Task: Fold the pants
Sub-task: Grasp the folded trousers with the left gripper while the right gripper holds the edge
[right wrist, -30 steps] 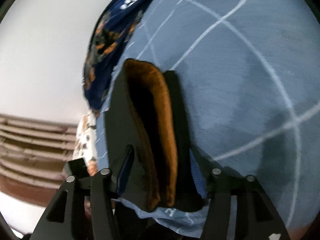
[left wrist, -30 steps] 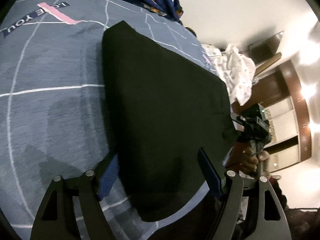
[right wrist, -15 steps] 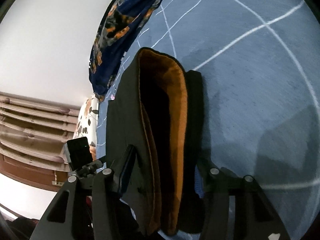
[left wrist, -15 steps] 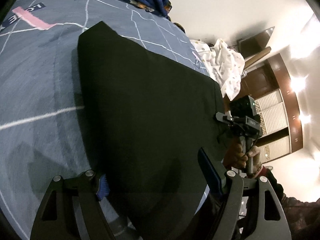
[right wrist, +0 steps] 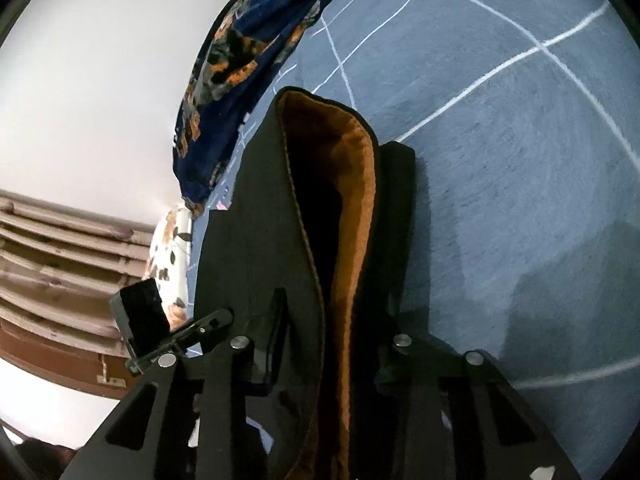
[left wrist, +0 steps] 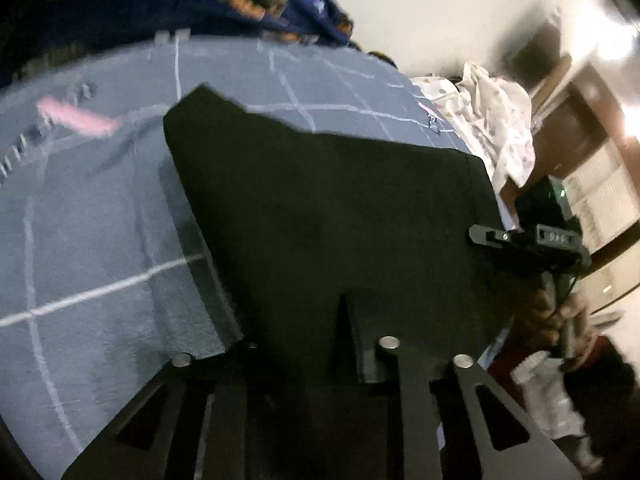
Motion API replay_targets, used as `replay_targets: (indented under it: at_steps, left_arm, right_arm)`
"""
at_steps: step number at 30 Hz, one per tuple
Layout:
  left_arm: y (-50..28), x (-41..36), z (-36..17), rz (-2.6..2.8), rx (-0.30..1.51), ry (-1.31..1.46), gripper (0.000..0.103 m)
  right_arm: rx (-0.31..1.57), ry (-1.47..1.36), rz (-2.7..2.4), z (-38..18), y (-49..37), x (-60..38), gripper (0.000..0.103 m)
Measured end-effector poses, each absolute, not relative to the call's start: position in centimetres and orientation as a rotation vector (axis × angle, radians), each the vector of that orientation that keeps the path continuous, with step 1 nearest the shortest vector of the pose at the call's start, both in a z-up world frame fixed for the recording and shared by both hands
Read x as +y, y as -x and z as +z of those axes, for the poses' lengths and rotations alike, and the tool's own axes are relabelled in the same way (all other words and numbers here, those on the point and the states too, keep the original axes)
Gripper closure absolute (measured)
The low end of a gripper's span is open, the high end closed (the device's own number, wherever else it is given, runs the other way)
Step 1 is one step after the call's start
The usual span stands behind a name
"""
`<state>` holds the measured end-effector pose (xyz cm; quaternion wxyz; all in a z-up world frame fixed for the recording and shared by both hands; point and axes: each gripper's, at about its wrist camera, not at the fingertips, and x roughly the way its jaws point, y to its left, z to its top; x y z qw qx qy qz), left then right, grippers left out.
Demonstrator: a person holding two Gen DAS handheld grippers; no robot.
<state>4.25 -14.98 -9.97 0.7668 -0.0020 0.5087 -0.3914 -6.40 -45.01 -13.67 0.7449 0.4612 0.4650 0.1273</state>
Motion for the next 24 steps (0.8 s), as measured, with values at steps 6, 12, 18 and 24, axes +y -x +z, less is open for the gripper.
replay_targets:
  at_steps: [6, 12, 18, 24]
  left_arm:
    - [-2.4, -15.0, -7.7, -0.813, 1.020, -0.092, 0.088]
    - [-1.5, -13.5, -6.3, -0.774, 0.981, -0.112, 0.088]
    - [-0.9, -11.9, -5.3, -0.731, 0.950, -0.149, 0.088]
    - [-0.5, -10.6, -4.6, -0.701, 0.928, -0.169, 0.088]
  right_arm:
    - [0.972, -1.056, 0.310, -12.2, 7.0, -43.4, 0.079]
    - [0.954, -1.079, 0.339, -11.3, 6.9, -41.5, 0.080]
    - [0.947, -1.102, 0.366, -11.0, 6.1, -39.4, 0.080]
    - [0.948, -1.116, 0.383, -11.0, 4.9, -37.6, 0.080]
